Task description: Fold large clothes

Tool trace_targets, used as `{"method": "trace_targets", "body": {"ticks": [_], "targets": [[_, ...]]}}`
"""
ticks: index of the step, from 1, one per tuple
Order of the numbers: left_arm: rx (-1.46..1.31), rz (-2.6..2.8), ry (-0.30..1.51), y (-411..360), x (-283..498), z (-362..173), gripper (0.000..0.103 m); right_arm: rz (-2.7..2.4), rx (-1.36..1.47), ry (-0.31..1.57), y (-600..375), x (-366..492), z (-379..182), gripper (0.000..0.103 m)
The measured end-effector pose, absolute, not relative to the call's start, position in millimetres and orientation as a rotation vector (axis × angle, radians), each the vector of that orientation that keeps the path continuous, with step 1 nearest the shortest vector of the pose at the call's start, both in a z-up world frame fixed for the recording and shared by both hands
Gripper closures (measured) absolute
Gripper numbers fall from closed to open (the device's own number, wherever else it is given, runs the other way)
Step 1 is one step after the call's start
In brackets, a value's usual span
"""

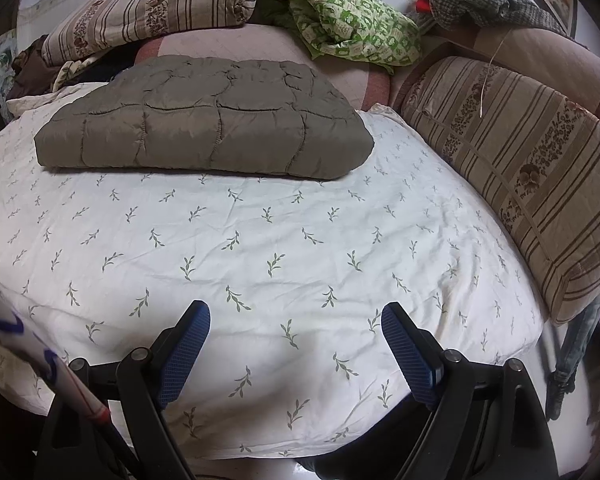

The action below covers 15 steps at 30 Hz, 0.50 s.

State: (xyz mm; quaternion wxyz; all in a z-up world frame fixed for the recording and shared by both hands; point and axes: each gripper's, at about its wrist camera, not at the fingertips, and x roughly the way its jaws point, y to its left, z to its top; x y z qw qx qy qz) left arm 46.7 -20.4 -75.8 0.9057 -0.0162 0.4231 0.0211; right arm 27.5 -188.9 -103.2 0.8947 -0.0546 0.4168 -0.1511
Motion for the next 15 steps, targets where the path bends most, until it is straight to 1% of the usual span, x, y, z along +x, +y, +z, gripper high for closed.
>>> {"method": "trace_targets", "body": {"ticks": [15], "targets": [[-0.029, 0.042, 0.884, -21.9, 47.4, -81.5, 0.003, -0.314, -0.107, 0.868, -190.1, 27.9, -104.0, 0.012]]}}
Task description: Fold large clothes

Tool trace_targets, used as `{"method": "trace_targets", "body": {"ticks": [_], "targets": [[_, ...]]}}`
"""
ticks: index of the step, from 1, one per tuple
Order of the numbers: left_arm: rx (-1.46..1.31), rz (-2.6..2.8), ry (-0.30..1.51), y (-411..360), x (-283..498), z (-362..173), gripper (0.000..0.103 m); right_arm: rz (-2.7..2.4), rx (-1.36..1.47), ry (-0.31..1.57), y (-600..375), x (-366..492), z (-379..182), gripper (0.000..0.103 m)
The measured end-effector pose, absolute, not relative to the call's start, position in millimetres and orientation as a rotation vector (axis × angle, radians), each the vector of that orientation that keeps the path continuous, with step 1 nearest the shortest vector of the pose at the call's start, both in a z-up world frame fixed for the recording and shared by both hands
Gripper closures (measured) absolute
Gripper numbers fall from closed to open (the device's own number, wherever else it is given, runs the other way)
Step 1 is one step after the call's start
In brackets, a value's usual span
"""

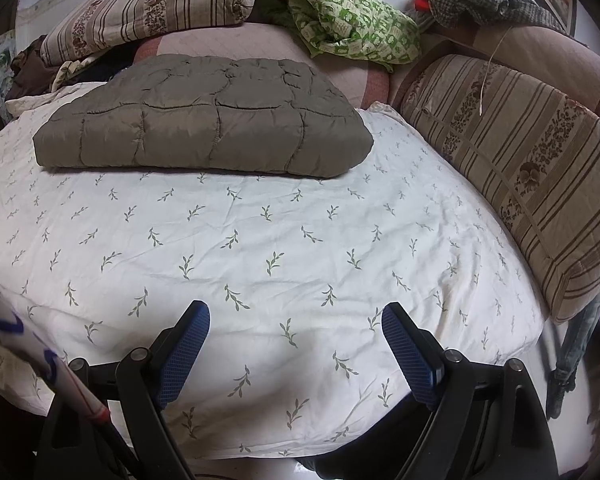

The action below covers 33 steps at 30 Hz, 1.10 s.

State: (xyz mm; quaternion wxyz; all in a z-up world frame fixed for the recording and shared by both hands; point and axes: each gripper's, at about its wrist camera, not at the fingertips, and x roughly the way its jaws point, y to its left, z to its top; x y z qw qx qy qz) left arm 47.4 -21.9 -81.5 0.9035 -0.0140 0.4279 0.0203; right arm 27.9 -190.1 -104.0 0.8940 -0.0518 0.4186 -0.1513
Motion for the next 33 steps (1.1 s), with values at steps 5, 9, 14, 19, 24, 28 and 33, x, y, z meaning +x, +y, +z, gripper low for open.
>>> {"method": "trace_targets", "body": {"ticks": [5, 9, 14, 19, 24, 28, 33], "targets": [[-0.025, 0.033, 0.894, -22.1, 47.1, -84.3, 0.003, -0.312, -0.107, 0.865, -188.5, 27.2, -103.0, 0.012], [-0.024, 0.030, 0.900, -21.5, 47.1, -85.3, 0.003, -0.313, -0.106, 0.865, -187.4, 27.2, -103.4, 0.012], [-0.022, 0.031, 0.901, -20.3, 47.7, -86.3, 0.003, -0.314, -0.105, 0.862, -187.7, 27.2, -103.4, 0.012], [-0.022, 0.034, 0.906, -18.6, 49.1, -88.2, 0.003, -0.307, -0.098, 0.836, -186.5, 24.9, -99.2, 0.012], [-0.017, 0.060, 0.891, -14.5, 49.3, -88.5, 0.003, -0.320, -0.117, 0.820, -183.8, 25.1, -95.1, 0.012], [-0.001, 0.082, 0.872, -12.5, 48.5, -87.4, 0.003, -0.323, -0.134, 0.839, -181.4, 26.5, -98.9, 0.012], [0.024, 0.081, 0.859, -18.0, 47.0, -85.9, 0.003, -0.319, -0.140, 0.847, -181.6, 26.3, -101.1, 0.012]]}}
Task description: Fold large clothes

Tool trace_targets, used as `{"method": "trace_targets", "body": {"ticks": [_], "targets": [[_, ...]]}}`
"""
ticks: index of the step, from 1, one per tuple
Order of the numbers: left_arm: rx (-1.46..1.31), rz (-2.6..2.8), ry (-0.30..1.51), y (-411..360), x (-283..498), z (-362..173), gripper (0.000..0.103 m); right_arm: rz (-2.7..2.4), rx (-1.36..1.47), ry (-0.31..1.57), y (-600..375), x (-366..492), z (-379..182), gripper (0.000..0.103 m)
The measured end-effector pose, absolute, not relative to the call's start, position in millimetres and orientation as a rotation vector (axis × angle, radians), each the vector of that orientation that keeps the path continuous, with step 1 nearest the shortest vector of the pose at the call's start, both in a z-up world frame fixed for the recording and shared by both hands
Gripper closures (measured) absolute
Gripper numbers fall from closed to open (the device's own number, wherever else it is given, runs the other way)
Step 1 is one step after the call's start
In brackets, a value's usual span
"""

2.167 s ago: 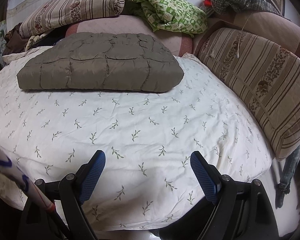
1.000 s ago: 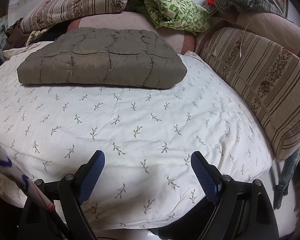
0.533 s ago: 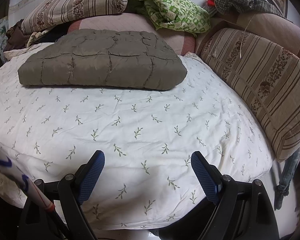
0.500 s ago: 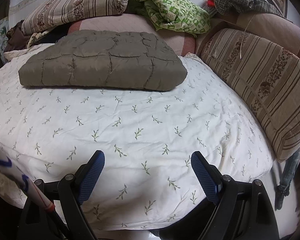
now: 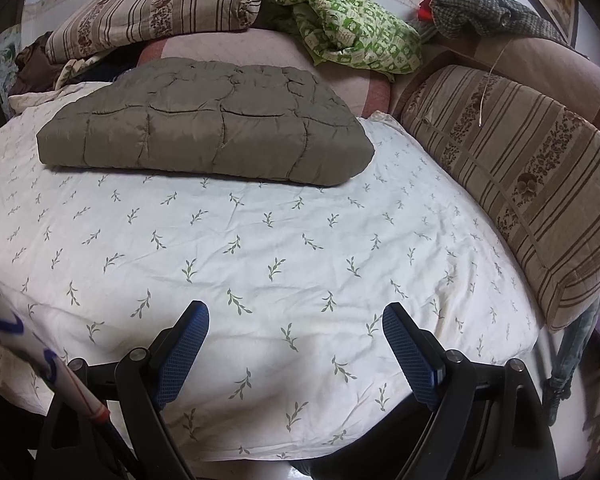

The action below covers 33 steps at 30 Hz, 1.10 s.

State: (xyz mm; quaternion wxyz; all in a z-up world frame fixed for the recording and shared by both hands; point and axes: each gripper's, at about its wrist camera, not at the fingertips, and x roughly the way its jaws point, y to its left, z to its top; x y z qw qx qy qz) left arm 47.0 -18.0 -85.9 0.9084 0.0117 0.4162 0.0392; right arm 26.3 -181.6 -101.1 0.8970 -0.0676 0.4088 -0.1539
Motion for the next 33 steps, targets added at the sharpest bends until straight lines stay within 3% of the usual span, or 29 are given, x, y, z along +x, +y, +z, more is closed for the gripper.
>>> {"method": "trace_targets", "body": {"ticks": [18, 33], "targets": [[0.049, 0.097, 0.849, -22, 48, -92, 0.003, -0.258, -0.051, 0.893, -191, 26, -102, 0.012], [0.058, 0.096, 0.757, -20, 29, -61, 0.003, -0.266, -0.020, 0.798, -193, 3, -58, 0.011]]}}
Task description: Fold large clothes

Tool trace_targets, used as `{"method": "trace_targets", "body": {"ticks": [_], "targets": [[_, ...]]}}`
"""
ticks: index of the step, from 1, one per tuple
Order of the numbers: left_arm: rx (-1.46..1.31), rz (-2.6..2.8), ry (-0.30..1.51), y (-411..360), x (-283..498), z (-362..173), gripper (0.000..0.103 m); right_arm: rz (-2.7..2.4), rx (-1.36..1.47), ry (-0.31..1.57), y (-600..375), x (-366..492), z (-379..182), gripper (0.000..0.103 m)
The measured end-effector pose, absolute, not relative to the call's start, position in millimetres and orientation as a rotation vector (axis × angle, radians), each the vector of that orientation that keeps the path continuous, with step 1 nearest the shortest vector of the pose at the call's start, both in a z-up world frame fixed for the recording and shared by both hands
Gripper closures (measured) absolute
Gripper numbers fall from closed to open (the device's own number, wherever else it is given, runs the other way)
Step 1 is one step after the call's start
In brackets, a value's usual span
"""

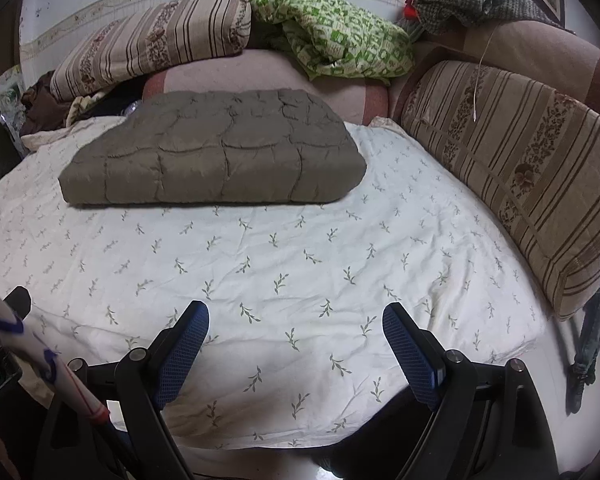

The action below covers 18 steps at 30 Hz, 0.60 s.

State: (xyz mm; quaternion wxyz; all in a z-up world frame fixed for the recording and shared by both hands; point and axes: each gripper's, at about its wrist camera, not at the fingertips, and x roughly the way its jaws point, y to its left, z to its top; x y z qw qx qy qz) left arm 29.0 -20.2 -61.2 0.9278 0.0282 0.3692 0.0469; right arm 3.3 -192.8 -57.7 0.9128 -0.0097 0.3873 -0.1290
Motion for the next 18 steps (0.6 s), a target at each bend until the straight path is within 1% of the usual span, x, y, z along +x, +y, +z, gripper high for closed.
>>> {"method": "trace_targets", "body": {"ticks": [9, 18], "targets": [[0.043, 0.088, 0.733, -13, 23, -45, 0.003, -0.220, -0.031, 0.724, -181, -10, -25, 0.009], [0.032, 0.077, 0.726, -12, 24, -39, 0.003, -0.212, -0.042, 0.726, -177, -9, -24, 0.009]]}}
